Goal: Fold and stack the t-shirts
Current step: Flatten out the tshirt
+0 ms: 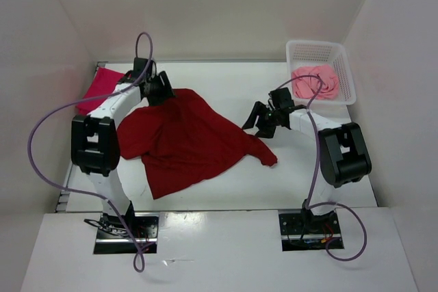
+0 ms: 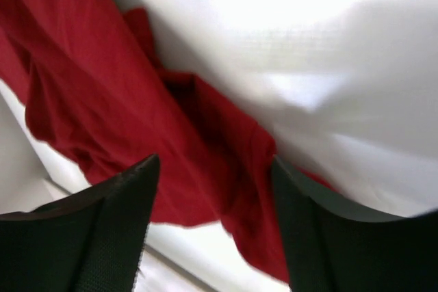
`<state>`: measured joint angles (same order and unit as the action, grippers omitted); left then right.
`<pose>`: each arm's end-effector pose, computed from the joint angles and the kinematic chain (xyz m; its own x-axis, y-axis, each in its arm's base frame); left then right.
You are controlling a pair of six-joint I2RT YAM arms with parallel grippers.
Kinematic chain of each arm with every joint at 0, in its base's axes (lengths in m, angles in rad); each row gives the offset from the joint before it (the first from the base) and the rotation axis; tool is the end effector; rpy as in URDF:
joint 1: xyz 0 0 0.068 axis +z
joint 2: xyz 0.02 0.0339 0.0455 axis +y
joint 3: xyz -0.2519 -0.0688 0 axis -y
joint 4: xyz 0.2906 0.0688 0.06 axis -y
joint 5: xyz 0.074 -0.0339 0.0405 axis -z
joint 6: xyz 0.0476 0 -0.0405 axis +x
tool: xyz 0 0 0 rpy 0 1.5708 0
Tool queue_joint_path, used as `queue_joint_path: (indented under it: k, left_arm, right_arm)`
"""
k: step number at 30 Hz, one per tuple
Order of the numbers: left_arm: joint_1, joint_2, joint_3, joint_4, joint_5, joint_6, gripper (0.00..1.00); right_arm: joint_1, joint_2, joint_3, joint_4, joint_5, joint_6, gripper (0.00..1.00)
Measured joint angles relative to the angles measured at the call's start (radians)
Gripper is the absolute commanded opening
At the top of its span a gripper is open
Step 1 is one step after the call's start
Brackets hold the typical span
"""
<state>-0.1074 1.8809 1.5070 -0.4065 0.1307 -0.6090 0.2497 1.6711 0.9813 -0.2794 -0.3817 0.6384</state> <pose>0.4720 -0.0571 0.2178 -0.6872 -0.4964 -0.5304 -0.2375 0.8435 -0.4817 0.3585 0.1097 0.1281 -0.8999 0.3412 -0.2715 0.1278 0.8017 0.5839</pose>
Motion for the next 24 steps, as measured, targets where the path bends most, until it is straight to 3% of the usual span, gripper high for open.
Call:
queue_joint_path:
  k: [2, 4, 5, 6, 7, 9, 11, 12, 15, 22, 24]
  left_arm:
    - [0.003, -0.068, -0.111, -0.013, -0.004, 0.005, 0.71]
    - [0.004, -0.121, -0.209, -0.030, -0.008, 0.005, 0.73]
    - [0.004, -0.145, -0.257, -0.036, -0.012, 0.005, 0.71]
    - [0.004, -0.161, -0.297, -0.044, -0.015, 0.005, 0.70]
    - [0.004, -0.171, -0.328, -0.051, -0.018, 0.005, 0.68]
    - [0.004, -0.174, -0.384, -0.049, -0.023, 0.002, 0.52]
    - [0.004, -0.170, -0.427, -0.055, -0.029, 0.005, 0.40]
    - [0.004, -0.163, -0.436, -0.056, -0.031, 0.004, 0.28]
    - [0.004, -0.112, -0.431, -0.040, -0.043, 0.001, 0.16]
    - [-0.017, 0.077, -0.168, -0.041, -0.079, 0.002, 0.12]
    - [-0.032, 0.129, -0.066, -0.049, -0.093, 0.005, 0.17]
  right_arm:
    - [0.001, 0.046, 0.032, 0.002, 0.007, -0.008, 0.74]
    - [0.003, 0.088, 0.052, -0.001, 0.010, -0.019, 0.60]
    - [0.003, 0.107, 0.061, -0.003, 0.009, -0.023, 0.48]
    - [0.005, 0.121, 0.066, -0.003, 0.007, -0.029, 0.21]
    - [0.006, 0.128, 0.067, -0.002, 0.006, -0.031, 0.11]
    - [0.009, 0.130, 0.067, -0.010, 0.014, -0.027, 0.00]
    - [0.010, 0.118, 0.067, -0.014, 0.039, -0.017, 0.00]
    - [0.010, 0.104, 0.067, -0.023, 0.061, -0.013, 0.00]
    - [0.011, 0.004, 0.067, -0.066, 0.128, -0.008, 0.00]
    - [0.014, -0.354, 0.063, -0.159, 0.313, 0.012, 0.00]
    - [0.017, -0.413, 0.037, -0.167, 0.353, 0.026, 0.16]
